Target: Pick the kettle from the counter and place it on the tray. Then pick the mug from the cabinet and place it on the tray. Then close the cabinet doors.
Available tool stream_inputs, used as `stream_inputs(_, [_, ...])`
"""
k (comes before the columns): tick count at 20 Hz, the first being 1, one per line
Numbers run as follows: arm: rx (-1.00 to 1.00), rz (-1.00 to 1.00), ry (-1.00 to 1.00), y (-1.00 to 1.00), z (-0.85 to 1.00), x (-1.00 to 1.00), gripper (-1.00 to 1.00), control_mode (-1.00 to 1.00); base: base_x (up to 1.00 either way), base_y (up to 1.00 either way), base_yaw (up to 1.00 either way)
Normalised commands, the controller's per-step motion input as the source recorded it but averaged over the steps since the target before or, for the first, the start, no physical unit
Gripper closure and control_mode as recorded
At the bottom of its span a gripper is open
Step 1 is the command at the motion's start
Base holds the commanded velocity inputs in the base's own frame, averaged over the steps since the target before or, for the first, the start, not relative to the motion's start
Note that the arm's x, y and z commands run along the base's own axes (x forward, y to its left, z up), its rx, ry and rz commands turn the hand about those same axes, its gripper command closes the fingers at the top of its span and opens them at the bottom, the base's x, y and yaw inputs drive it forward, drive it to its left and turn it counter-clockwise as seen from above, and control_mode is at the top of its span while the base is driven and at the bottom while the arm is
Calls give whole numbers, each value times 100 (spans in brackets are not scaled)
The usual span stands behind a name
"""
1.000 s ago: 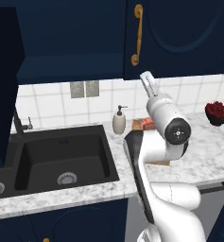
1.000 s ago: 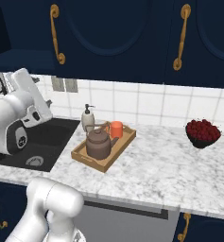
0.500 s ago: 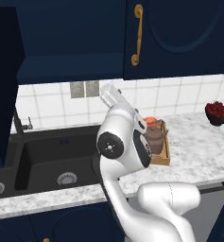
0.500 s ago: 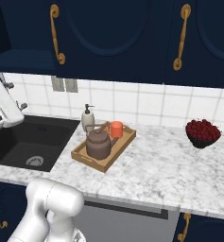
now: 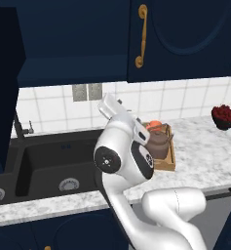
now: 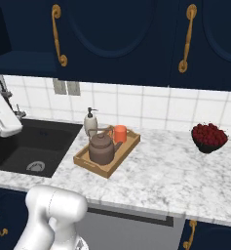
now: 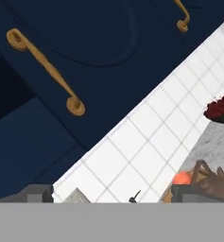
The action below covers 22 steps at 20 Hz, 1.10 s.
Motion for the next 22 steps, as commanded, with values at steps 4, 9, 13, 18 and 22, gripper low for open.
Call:
stream_inputs(4, [-13, 0, -4, 27, -16, -22, -100, -100, 0, 0, 0])
stream_inputs(9, [-24, -5, -16, 79, -8, -26, -100, -100, 0, 0, 0])
stream_inputs(13, [-31, -16, -25, 100, -2, -41, -100, -100, 0, 0, 0])
stream_inputs(18, [-24, -27, -27, 99, 6, -45, -100, -100, 0, 0, 0])
stream_inputs(22, [-19, -30, -11, 98, 16, -34, -100, -100, 0, 0, 0])
